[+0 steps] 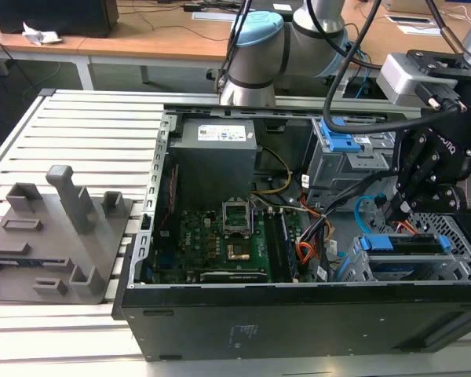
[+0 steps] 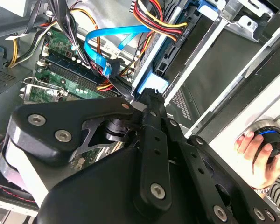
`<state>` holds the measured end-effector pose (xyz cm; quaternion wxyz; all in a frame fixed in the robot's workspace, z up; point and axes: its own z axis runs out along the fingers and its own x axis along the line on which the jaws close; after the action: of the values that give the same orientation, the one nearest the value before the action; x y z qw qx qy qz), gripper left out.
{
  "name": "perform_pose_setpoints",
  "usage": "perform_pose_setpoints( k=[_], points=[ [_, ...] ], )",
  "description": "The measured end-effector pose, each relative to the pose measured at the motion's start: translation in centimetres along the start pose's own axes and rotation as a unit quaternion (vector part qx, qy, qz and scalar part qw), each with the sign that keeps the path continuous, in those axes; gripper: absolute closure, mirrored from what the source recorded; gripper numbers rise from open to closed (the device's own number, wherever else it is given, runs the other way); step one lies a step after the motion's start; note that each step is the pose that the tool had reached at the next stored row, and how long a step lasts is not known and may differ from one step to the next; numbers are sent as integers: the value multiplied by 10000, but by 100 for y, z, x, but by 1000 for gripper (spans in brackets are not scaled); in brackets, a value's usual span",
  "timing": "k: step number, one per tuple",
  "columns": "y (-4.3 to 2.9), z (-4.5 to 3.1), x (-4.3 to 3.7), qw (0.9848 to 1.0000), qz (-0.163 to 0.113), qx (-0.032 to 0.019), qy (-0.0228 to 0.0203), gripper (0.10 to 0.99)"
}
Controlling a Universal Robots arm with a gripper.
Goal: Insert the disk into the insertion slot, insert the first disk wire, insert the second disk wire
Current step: 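Insert the second disk wire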
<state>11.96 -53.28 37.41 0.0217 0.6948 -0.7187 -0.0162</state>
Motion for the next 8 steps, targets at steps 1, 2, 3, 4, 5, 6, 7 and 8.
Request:
perform_pose_setpoints(
  k=[1,2,3,4,5,6,7,8],
  points=[
    [2,0,0,10000,0,0,0,980],
    [4,0,0,10000,0,0,0,980],
    [5,0,0,10000,0,0,0,914],
    [6,0,0,10000,0,0,0,851],
    [6,0,0,10000,0,0,0,851],
    [8,0,0,10000,0,0,0,784],
    [8,1,-1,10000,0,0,4,784],
    [8,0,-1,10000,1,0,9,784]
  ],
)
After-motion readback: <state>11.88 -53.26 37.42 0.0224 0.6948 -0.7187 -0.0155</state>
